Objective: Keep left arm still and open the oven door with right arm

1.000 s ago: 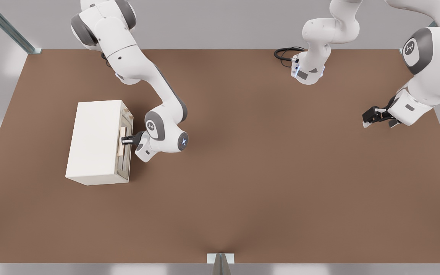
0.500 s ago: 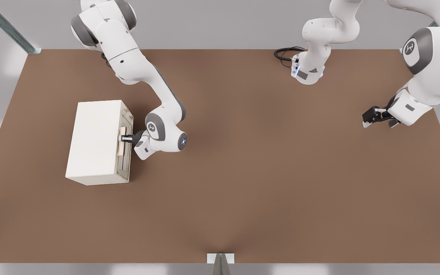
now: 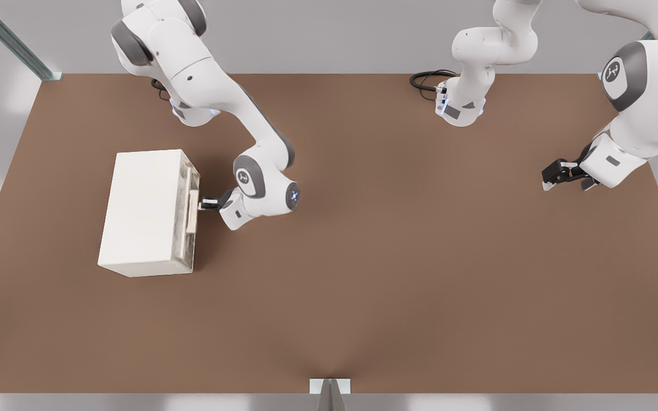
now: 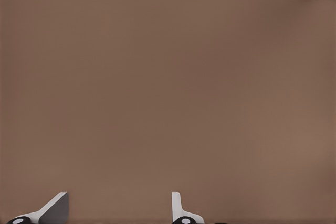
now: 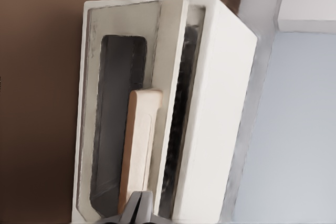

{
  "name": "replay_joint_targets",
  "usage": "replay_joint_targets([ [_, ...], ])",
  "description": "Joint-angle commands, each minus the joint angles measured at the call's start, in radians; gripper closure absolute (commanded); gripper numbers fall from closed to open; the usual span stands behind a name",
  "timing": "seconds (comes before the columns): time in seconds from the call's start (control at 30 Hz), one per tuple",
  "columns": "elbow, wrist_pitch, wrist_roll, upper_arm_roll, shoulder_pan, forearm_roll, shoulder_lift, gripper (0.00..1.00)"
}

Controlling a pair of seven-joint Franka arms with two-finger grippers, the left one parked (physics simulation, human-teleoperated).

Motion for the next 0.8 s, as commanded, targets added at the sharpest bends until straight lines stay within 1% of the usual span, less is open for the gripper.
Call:
replay_joint_targets([
  [0.0,0.035,0.019,0.035,0.07,-0.101,0.131,-0.071,1.0],
  [0.03,0.084,0.027,-0.087,0.08,-0.175,0.25,-0.109,1.0],
  [0.07,0.144,0.032,-0.278,0.075,-0.243,0.329,-0.138,1.0],
  [0.1,0.216,0.03,-0.445,0.041,-0.286,0.428,-0.157,1.0],
  [0.13,0.261,0.029,-0.612,-0.069,-0.293,0.562,-0.157,0.87],
  [0.17,0.285,0.029,-0.663,-0.105,-0.315,0.623,-0.158,0.36],
  [0.2,0.288,0.018,-0.668,-0.103,-0.321,0.614,-0.192,0.0],
  [0.23,0.287,-0.016,-0.71,-0.098,-0.319,0.59,-0.212,0.0],
  [0.27,0.293,0.029,-0.704,-0.108,-0.319,0.593,-0.245,0.0],
  [0.3,0.31,0.041,-0.706,-0.135,-0.318,0.605,-0.258,0.0],
  [0.33,0.311,0.072,-0.712,-0.137,-0.316,0.608,-0.258,0.0],
  [0.43,0.313,0.069,-0.684,-0.135,-0.327,0.622,-0.256,0.0],
  [0.47,0.318,0.069,-0.688,-0.135,-0.353,0.657,-0.253,0.0],
  [0.6,0.35,0.07,-0.695,-0.135,-0.39,0.651,-0.25,0.0],
  [0.77,0.35,0.072,-0.692,-0.134,-0.388,0.651,-0.25,0.0],
])
